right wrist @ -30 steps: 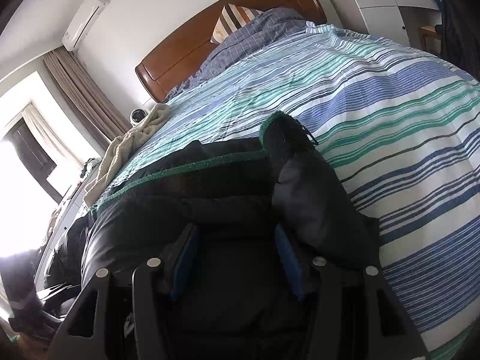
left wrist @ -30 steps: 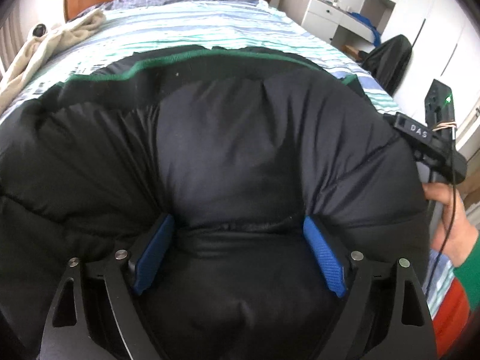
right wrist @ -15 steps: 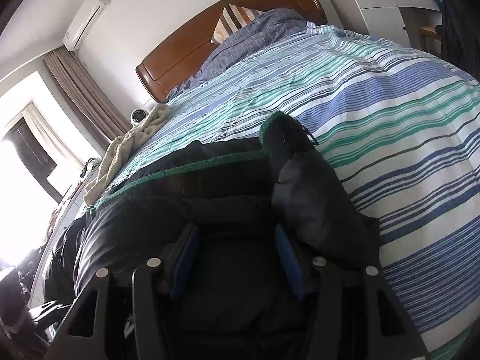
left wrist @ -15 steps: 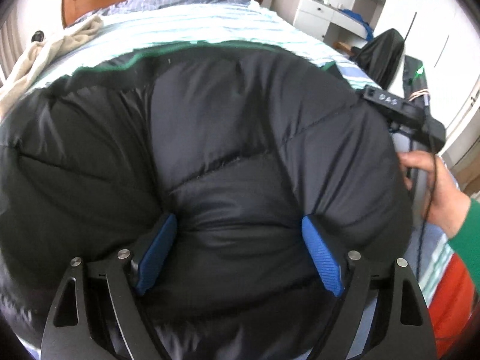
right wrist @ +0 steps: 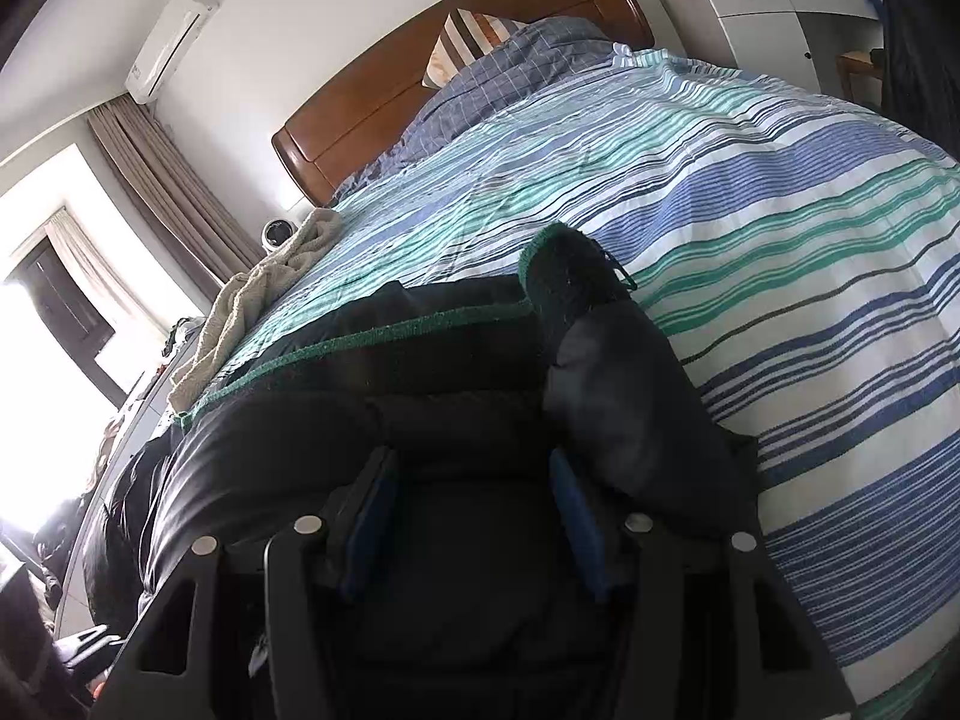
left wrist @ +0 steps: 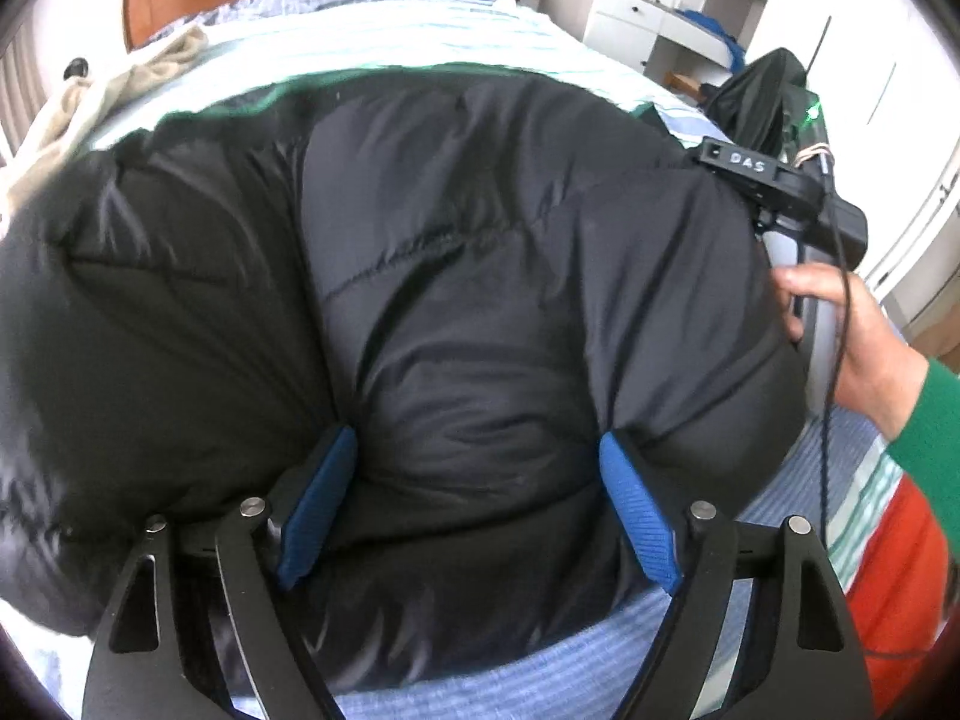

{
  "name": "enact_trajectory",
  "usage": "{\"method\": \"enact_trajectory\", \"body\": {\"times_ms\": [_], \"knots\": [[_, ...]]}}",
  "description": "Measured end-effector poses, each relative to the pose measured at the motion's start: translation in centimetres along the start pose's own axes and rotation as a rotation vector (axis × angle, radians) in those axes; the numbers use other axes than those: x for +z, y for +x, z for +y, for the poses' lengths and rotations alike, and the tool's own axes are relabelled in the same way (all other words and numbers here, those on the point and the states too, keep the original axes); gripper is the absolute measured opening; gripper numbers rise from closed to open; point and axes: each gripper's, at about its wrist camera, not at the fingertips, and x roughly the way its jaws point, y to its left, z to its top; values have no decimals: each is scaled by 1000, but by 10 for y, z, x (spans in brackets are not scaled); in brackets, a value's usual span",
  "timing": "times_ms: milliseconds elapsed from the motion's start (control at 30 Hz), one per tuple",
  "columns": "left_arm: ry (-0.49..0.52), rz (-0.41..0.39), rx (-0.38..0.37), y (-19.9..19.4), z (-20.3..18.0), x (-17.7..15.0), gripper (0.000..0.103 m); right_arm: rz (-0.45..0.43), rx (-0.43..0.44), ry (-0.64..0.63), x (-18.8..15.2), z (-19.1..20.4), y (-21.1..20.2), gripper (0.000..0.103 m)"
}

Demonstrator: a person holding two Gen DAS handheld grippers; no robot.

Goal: Fold large clothes

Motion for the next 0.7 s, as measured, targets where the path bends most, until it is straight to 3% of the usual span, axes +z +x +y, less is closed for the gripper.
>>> {"method": "enact_trajectory", "body": {"times_ms": [300, 533, 700], "knots": [[28, 9, 28, -27, -16, -11, 81, -2, 2, 0, -1, 0, -1, 53], [79, -17, 64, -4, -16, -28, 85, -3, -1, -2, -1, 0, -2, 53], [89, -38, 65, -15, -16, -31, 86, -3, 1, -1, -1, 1, -2, 53]]}}
